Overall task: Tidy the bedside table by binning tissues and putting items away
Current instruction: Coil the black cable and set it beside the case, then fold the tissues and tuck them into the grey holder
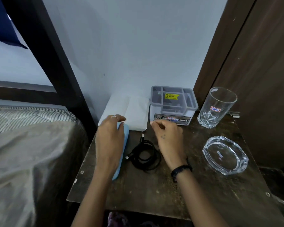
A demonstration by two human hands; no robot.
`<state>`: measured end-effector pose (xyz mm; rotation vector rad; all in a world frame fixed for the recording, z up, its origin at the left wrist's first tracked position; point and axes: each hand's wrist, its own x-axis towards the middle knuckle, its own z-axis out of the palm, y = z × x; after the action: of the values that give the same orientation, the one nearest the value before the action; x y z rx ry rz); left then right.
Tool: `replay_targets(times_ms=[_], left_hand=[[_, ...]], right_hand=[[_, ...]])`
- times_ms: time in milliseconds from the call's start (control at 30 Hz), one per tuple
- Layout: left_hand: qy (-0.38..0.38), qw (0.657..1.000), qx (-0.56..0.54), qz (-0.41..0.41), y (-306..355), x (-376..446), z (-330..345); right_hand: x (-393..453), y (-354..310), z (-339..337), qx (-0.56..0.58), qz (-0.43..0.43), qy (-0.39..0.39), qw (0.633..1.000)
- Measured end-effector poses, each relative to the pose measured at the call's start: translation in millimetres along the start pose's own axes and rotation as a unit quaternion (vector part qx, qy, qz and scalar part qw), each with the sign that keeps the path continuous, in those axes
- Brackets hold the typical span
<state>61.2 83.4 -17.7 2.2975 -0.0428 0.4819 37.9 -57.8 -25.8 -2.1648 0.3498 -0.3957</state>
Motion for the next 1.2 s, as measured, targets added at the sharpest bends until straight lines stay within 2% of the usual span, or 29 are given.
replay_targets(times_ms=[100, 200, 267, 333, 400, 500, 600, 700, 867, 1000, 1067, 1133, 1167, 1200], left_hand=[[-0.03, 0.998, 0.025, -0.051, -24.6, 39.0, 3.9], [-0.126, 0.979, 0.114, -0.115, -44.0, 71.2, 11.0], [-0.174, 0.965, 0.129, -0.151, -50.6, 81.7, 15.3], [-0.18, 0.961, 0.136, -0.158, -57.1, 86.1, 19.6], [-0.148, 0.968, 0.106, -0.171, -61.9, 87.9, 22.5], [-0.117, 0.974, 0.018, -0.194, -59.0, 83.4, 25.2], [-0.104, 0.971, -0.053, -0.208, -49.6, 80.7, 25.2], [-0.074, 0.965, -0.137, -0.209, -37.8, 85.2, 17.2], [-0.05, 0.949, -0.258, -0.173, 3.3, 75.4, -12.5], [-0.055, 0.935, -0.332, -0.111, 45.4, 29.4, -28.9], [-0.073, 0.932, -0.346, -0.084, 62.4, -7.6, -22.9], [-0.127, 0.933, -0.331, -0.066, 71.7, -42.9, -7.2], [-0.166, 0.938, -0.3, -0.041, 73.6, -57.8, 2.0], [-0.203, 0.942, -0.268, -0.003, 73.4, -70.0, 10.9]], right_hand=[[16.3, -15.5, 23.7, -0.095, 0.004, -0.033, 0.995], [24.6, -29.4, 43.5, -0.187, 0.022, -0.064, 0.98], [28.6, -34.3, 51.1, -0.208, 0.037, -0.056, 0.976], [30.6, -34.8, 57.7, -0.211, 0.052, -0.05, 0.975], [31.0, -32.4, 63.1, -0.197, 0.066, -0.052, 0.977], [33.7, -27.4, 65.1, -0.122, 0.09, -0.042, 0.988], [39.5, -25.8, 62.8, 0.014, 0.125, -0.045, 0.991], [37.9, -35.7, 56.6, 0.167, 0.132, -0.032, 0.976], [26.8, -60.3, 23.9, 0.329, 0.087, -0.03, 0.94], [2.7, -56.4, -21.9, 0.377, 0.098, -0.045, 0.92], [-11.4, -42.1, -41.0, 0.42, 0.148, -0.031, 0.895], [-26.1, -23.6, -54.7, 0.47, 0.2, -0.017, 0.859], [-33.0, -11.6, -59.2, 0.464, 0.215, -0.009, 0.859], [-39.6, 1.0, -62.5, 0.432, 0.221, -0.003, 0.874]])
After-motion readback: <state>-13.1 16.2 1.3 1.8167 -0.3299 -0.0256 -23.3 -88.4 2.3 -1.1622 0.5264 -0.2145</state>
